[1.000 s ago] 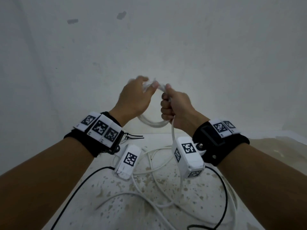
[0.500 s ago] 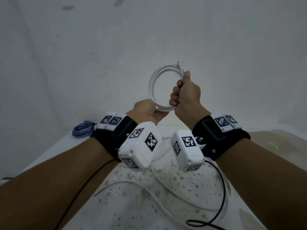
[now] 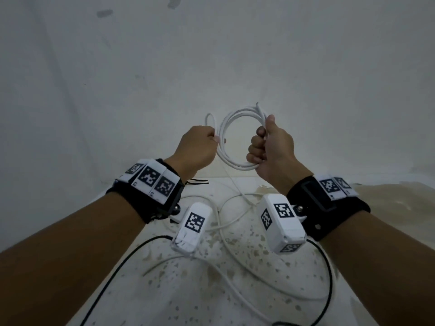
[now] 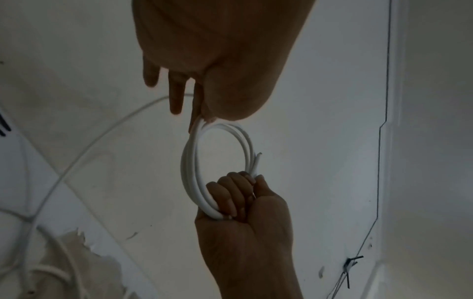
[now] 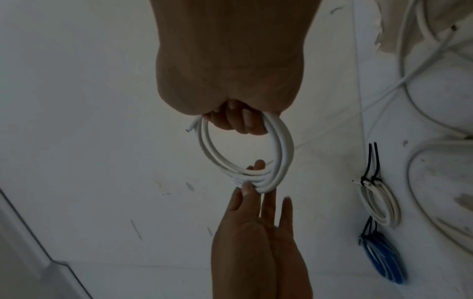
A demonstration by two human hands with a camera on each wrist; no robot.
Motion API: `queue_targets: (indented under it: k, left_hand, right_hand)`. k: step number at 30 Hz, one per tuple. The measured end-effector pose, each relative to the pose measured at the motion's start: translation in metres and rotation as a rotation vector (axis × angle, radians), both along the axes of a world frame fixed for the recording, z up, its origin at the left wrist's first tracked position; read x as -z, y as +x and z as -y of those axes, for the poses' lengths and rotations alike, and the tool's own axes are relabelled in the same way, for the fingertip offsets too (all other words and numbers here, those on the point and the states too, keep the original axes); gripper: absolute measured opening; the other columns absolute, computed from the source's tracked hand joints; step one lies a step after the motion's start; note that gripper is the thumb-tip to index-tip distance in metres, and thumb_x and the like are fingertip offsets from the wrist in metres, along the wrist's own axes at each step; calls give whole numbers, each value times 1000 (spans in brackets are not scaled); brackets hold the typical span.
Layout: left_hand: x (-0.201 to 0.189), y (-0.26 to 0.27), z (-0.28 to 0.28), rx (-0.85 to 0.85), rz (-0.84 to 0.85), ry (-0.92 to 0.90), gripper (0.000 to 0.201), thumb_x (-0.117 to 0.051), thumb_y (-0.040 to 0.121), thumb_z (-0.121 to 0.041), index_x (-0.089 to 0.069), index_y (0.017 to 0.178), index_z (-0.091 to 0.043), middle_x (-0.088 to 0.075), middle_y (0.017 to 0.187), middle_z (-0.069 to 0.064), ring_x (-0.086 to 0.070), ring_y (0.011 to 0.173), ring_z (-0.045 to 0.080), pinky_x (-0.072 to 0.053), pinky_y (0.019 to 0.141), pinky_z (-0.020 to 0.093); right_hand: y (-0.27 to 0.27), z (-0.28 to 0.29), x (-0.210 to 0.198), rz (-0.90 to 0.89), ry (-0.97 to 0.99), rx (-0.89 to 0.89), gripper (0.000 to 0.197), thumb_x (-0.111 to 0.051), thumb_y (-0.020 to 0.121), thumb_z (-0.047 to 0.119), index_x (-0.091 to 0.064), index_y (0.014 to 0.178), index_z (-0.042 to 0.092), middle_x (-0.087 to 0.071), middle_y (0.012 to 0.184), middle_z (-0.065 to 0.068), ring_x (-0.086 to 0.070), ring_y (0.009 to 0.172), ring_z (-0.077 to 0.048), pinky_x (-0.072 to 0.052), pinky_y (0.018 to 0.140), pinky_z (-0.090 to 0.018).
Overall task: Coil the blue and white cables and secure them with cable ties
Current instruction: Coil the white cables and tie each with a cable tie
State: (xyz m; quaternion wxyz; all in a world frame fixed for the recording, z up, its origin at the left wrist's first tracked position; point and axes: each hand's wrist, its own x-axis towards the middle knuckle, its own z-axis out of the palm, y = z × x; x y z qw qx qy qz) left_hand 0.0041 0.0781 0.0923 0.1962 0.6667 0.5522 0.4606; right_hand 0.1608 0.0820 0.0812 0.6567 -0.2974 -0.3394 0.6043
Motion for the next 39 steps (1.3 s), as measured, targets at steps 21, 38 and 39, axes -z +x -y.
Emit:
queue_targets:
  k: [21, 38, 39]
  left_hand:
    - [-34, -8, -7, 182, 331, 208, 31, -42, 105, -18, -68, 95, -5, -67, 83, 1, -57, 58, 8, -54, 62, 24]
    - [-61, -17, 5, 367, -273, 182, 29, -41, 105, -21, -63, 123, -16, -51, 70, -2, -39, 53, 16, -39, 45, 27]
    - [-63, -16, 6, 359, -302, 204, 29, -43, 104, -25, -64, 121, -16, -49, 67, -3, -40, 53, 19, -39, 44, 27]
  right_hand:
    - [-22, 8, -13, 155, 108, -31, 47, -37, 103, 48, -38, 65, 20, -26, 47, 5, -16, 39, -11, -14, 40, -22]
    - [-24, 11, -5, 333, 201, -71, 47, -36, 104, 47, -39, 66, 19, -28, 50, 5, -20, 43, -12, -18, 42, -24]
    - [-24, 11, -5, 349, 211, -72, 47, -36, 104, 46, -39, 66, 19, -28, 51, 5, -20, 43, -12, -18, 42, -24]
